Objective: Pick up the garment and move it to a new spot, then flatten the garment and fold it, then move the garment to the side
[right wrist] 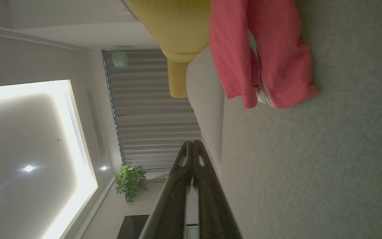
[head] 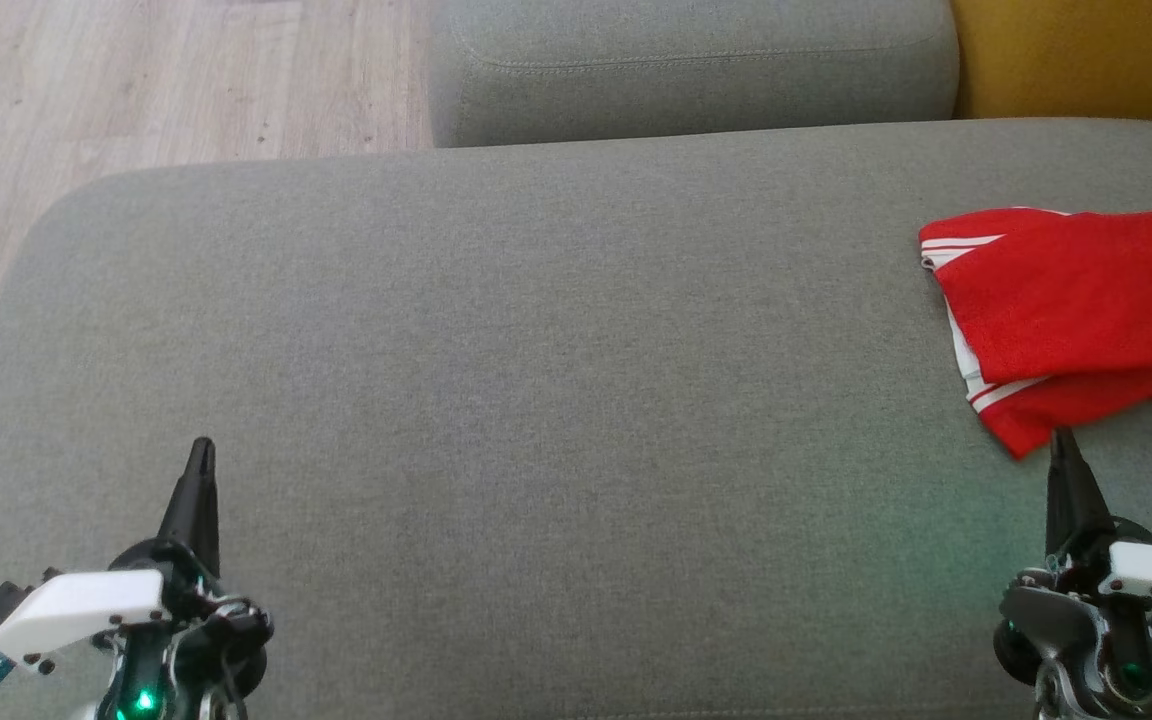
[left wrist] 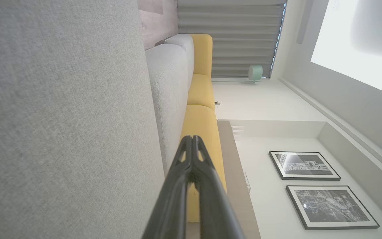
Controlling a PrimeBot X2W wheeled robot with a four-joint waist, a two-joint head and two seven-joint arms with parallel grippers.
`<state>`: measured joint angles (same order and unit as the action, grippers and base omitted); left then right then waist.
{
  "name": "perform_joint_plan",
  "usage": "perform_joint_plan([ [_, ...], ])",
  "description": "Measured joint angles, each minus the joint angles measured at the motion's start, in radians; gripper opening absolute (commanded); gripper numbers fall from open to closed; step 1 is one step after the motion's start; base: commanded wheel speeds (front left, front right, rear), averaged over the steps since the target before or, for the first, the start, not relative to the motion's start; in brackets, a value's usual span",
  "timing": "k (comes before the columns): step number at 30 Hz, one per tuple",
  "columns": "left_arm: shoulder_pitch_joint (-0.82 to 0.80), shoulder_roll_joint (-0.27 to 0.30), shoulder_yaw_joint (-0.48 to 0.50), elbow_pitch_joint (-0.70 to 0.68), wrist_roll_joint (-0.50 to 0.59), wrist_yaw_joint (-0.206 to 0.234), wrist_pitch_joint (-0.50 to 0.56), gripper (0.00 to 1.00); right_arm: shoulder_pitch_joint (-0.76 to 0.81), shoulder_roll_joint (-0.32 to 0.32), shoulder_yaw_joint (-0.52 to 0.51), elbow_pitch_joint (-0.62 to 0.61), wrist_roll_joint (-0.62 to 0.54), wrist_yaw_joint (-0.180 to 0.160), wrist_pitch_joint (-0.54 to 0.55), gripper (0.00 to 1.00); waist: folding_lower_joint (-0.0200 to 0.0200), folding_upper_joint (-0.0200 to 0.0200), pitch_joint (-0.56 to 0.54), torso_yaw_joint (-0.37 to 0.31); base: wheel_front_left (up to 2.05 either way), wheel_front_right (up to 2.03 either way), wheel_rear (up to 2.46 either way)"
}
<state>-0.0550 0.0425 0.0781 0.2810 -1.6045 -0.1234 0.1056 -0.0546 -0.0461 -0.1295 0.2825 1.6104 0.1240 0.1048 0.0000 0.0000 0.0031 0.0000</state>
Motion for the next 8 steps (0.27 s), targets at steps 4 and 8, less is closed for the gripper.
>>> perform_joint_plan([
  [4, 0.000, 0.000, 0.000, 0.000, 0.000, 0.000, 0.000, 0.00, 0.000, 0.000, -0.001, 0.000, 0.000, 0.000, 0.000, 0.00, 0.0000, 0.0000, 0.000, 0.000, 0.00, 0.00, 0.00],
  [8, 0.000, 0.000, 0.000, 0.000, 0.000, 0.000, 0.000, 0.00, 0.000, 0.000, -0.001, 0.000, 0.000, 0.000, 0.001, 0.00, 0.0000, 0.0000, 0.000, 0.000, 0.00, 0.00, 0.00],
])
